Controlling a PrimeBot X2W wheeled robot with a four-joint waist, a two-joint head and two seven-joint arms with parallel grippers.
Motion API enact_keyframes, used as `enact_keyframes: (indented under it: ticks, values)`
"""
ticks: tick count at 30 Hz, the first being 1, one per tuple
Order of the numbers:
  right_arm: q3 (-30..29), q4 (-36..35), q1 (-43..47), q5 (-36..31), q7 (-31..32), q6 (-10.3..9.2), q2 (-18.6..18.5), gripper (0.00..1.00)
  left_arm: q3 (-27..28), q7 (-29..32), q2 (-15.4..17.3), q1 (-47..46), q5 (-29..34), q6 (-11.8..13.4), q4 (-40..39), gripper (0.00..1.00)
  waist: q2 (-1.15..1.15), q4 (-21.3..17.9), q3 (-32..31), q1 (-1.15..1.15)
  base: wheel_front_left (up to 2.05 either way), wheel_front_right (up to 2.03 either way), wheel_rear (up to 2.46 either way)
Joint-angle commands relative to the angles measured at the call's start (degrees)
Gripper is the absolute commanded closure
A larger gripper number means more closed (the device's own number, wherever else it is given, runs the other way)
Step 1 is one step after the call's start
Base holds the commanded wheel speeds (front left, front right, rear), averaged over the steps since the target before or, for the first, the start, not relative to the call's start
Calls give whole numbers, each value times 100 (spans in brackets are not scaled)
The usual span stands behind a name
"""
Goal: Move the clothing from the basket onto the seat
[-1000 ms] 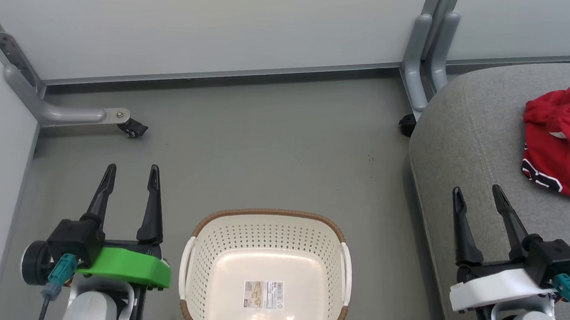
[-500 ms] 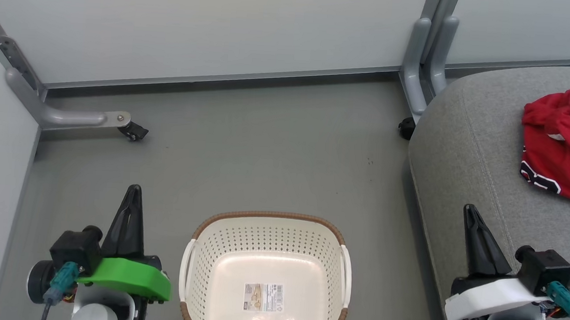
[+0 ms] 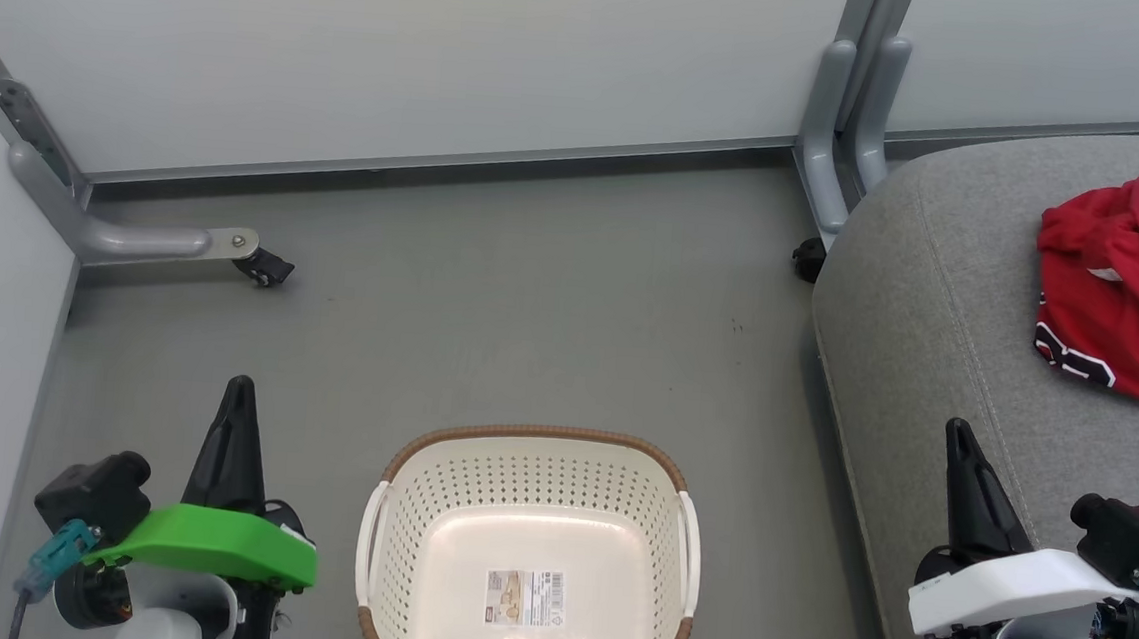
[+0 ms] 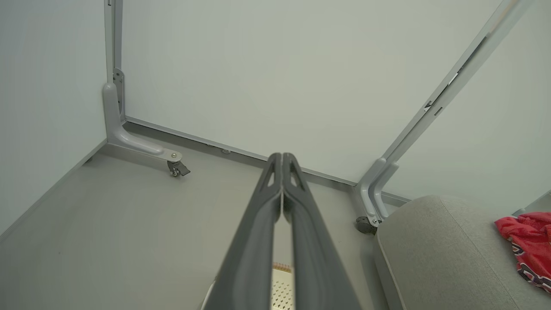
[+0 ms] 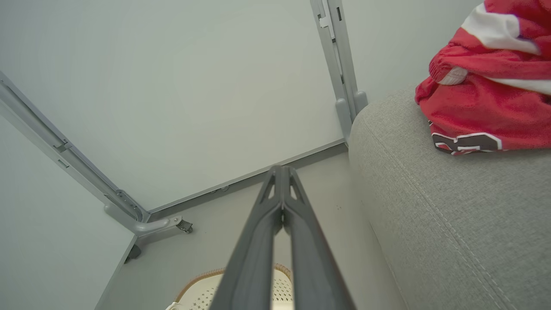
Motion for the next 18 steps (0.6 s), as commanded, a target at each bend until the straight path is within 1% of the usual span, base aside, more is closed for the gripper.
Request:
enact_keyframes:
  ticks: [1, 18]
  values:
    - [-33, -56, -101, 264, 60, -1, -41, 100, 56, 54, 16, -45, -250, -42, -100, 100, 0, -3, -4, 0, 0, 0, 0]
    - [-117, 44, -144, 1737, 434, -1, -59, 100, 240, 433, 20, -24, -1666, -113, -110, 100, 0, -31, -50, 0, 0, 0, 0]
